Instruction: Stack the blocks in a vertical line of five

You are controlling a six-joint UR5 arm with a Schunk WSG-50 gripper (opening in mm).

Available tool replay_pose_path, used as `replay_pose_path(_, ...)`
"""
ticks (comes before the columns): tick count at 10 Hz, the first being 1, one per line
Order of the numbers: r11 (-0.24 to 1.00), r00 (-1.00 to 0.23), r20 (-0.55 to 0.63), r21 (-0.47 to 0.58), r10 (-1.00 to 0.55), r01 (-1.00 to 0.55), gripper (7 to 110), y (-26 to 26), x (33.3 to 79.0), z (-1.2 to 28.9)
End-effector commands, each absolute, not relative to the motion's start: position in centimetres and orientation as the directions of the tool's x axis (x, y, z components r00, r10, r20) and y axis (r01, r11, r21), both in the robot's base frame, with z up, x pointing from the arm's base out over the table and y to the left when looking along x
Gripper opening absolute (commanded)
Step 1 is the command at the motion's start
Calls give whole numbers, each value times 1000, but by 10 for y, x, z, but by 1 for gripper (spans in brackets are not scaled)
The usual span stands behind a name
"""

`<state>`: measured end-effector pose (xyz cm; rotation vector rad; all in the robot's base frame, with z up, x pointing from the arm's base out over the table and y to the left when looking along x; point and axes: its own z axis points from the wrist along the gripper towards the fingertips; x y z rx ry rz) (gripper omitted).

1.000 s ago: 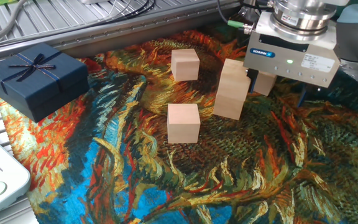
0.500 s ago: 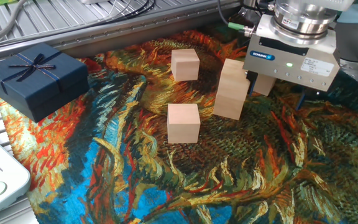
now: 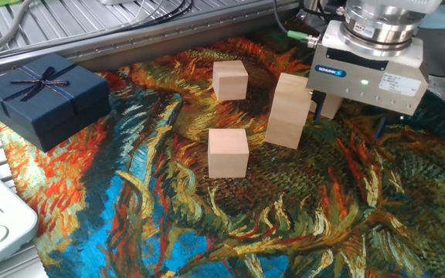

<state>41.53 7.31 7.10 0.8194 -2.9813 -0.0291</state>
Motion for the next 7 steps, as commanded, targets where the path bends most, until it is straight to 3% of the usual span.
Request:
replay_pose_path(1, 868, -867, 49, 63, -496, -493, 88, 78, 404, 83)
replay_pose_path(7, 837, -835, 68, 85, -547, -541, 88, 51, 362, 109)
